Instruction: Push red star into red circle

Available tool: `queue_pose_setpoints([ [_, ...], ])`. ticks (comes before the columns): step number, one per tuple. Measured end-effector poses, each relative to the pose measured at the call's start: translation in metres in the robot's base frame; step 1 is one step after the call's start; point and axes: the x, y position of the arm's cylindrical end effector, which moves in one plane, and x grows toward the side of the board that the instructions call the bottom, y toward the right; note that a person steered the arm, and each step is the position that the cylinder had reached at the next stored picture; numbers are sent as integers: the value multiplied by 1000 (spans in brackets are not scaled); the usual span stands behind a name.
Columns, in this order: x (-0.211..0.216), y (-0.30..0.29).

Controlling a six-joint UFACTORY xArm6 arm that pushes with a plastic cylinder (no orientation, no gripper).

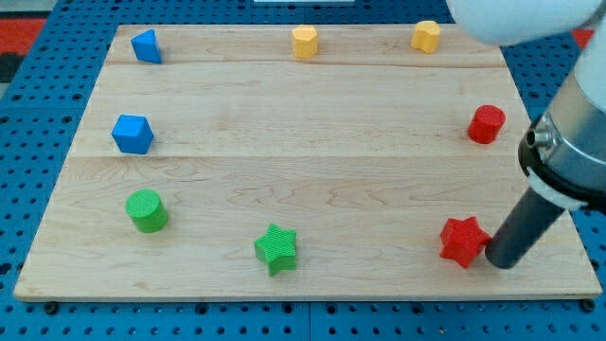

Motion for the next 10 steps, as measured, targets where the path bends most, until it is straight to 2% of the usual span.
queue_pose_setpoints([
  [2, 28, -23],
  [3, 4, -54],
  [5, -45, -68],
  [6, -34, -30],
  [8, -8, 5],
  [9, -5, 30],
  [10, -16, 30],
])
